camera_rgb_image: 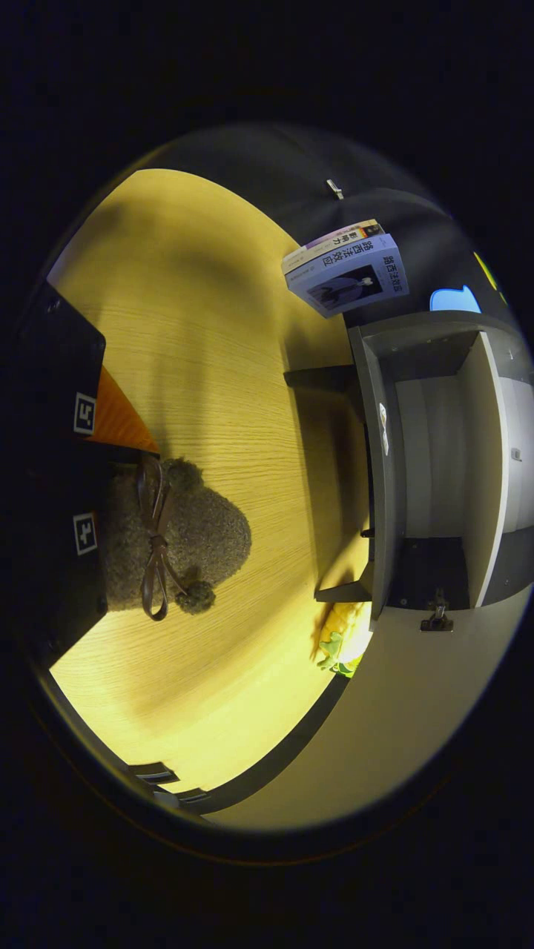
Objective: Open the shoe cabinet door, grab the shoes and put them into the shoe cabinet, then close the shoe cabinet door.
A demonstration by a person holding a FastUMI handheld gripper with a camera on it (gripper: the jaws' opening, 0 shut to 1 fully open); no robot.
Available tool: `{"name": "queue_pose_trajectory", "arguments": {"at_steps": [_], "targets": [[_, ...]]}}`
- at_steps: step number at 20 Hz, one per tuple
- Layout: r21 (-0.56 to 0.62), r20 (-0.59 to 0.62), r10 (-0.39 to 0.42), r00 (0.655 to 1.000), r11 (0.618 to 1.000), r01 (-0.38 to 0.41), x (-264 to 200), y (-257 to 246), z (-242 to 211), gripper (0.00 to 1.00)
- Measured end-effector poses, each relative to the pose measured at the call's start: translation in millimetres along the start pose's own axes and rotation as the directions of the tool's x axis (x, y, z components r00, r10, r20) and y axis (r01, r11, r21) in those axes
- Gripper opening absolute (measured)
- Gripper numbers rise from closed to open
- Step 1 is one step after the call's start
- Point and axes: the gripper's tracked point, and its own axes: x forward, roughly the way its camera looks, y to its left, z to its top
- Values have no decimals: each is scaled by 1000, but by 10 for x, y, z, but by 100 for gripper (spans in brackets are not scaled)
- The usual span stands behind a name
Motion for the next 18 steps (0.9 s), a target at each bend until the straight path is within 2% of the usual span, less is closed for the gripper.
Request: {"name": "queue_pose_trajectory", "arguments": {"at_steps": [2, 6, 9, 13, 18], "targets": [[-12, -18, 0, 1000, 1000, 0, 2, -22, 12, 6], [-40, -47, 21, 999, 999, -23, -48, -66, 51, 6], [-20, -28, 8, 1000, 1000, -9, -175, -253, 312, 6], [-10, 66, -1, 998, 1000, 2, -537, -373, 974, 6], [-32, 186, 33, 982, 999, -27, -1156, -319, 1848, 6]]}}
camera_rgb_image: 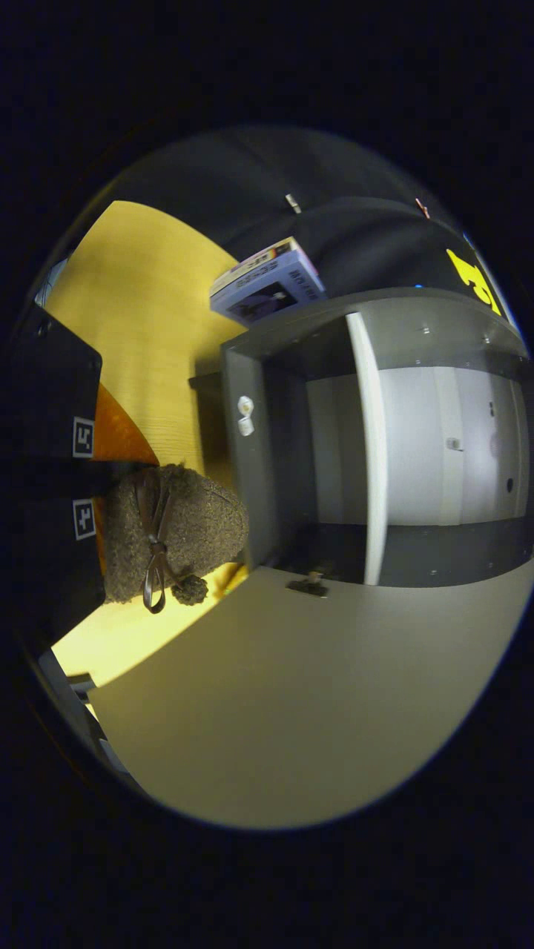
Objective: Open the shoe cabinet door, grab the shoes and put them into the shoe cabinet, then close the shoe cabinet door.
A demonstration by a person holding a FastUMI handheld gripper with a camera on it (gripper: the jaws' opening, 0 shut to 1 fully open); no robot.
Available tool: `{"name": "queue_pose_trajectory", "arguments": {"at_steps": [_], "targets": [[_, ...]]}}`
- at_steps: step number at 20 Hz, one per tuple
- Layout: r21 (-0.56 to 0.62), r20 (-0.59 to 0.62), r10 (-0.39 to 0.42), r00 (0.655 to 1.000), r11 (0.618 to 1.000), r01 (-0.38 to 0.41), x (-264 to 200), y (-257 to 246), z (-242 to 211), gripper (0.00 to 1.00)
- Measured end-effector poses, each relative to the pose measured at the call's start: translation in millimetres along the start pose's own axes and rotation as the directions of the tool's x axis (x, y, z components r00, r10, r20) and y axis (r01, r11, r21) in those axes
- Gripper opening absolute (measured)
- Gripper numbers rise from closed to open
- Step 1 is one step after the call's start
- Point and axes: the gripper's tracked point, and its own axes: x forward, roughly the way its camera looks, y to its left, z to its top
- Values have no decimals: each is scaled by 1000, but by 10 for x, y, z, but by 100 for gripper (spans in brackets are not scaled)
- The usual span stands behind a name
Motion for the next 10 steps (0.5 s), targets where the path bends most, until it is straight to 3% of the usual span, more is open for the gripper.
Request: {"name": "queue_pose_trajectory", "arguments": {"at_steps": [10], "targets": [[-8, 130, 19, 991, 1000, -18, -88, 140, 1257, 5]]}}
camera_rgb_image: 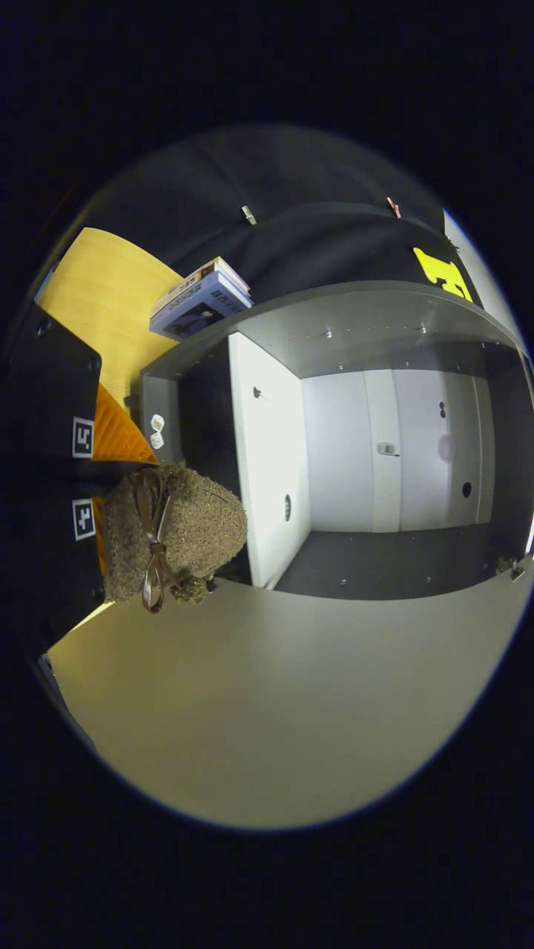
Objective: Open the shoe cabinet door, grab the shoes and put them into the shoe cabinet, then close the shoe cabinet door.
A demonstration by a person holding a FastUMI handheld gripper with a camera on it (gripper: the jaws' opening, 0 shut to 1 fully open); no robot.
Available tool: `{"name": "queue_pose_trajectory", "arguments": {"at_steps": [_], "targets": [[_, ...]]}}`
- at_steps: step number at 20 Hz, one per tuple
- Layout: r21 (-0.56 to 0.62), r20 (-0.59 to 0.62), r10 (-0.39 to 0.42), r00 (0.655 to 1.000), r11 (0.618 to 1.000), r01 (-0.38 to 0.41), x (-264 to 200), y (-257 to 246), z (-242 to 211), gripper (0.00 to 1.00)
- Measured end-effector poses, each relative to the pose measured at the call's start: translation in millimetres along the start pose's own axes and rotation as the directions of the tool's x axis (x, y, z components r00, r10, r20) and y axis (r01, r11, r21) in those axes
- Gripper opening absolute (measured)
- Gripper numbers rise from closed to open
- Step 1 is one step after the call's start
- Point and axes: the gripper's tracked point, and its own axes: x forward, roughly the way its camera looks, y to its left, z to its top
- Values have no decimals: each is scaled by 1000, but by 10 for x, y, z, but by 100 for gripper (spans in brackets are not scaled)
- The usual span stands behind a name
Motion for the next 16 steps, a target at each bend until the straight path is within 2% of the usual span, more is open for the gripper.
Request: {"name": "queue_pose_trajectory", "arguments": {"at_steps": [9, 16], "targets": [[-7, 30, 62, 998, 998, -62, 356, 193, 828, 5], [0, 51, 101, 994, 995, -102, 819, 327, 1411, 5]]}}
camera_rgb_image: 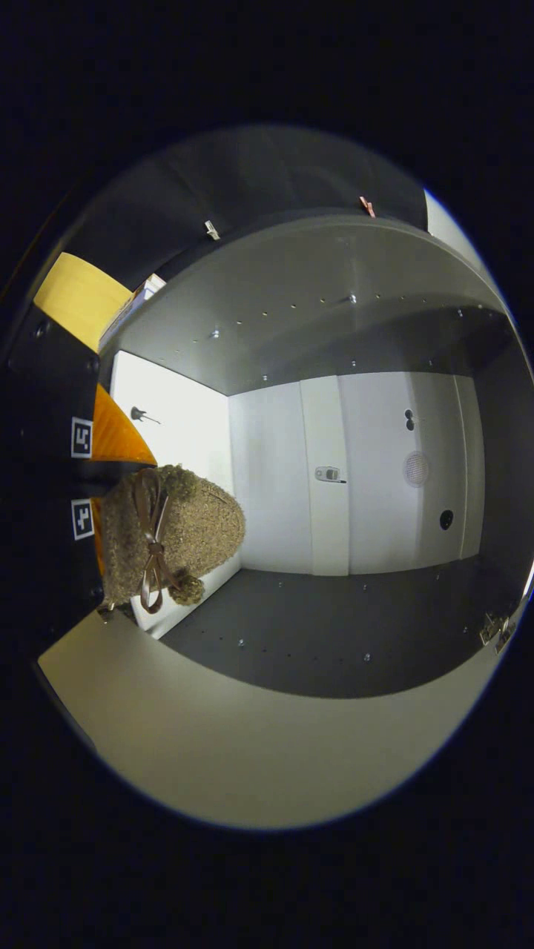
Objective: Open the shoe cabinet door, grab the shoes and put them into the shoe cabinet, then close the shoe cabinet door.
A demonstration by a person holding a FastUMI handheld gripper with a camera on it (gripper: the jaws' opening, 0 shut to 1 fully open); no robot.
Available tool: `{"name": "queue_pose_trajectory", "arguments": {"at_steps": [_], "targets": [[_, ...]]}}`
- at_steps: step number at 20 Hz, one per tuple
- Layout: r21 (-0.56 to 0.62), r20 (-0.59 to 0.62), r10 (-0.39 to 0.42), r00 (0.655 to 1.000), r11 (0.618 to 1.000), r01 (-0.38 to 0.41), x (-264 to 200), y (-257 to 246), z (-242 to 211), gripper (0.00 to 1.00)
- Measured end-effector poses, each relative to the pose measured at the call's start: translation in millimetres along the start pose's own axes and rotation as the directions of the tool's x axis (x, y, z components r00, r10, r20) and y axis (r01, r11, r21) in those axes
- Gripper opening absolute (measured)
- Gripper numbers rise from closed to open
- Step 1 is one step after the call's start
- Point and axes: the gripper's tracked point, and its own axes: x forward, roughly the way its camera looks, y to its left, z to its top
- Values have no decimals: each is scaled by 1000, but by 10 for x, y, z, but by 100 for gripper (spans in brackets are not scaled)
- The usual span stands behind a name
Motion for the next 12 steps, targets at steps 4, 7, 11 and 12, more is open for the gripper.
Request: {"name": "queue_pose_trajectory", "arguments": {"at_steps": [4, 7, 11, 12], "targets": [[-10, -22, -10, 1000, 1000, 10, 391, -31, 199, 5], [-15, -12, -13, 1000, 1000, 13, 737, -59, 376, 5], [-27, -35, -13, 999, 1000, 12, 1200, -63, 391, 5], [-25, -54, -15, 998, 1000, 14, 1334, -73, 339, 5]]}}
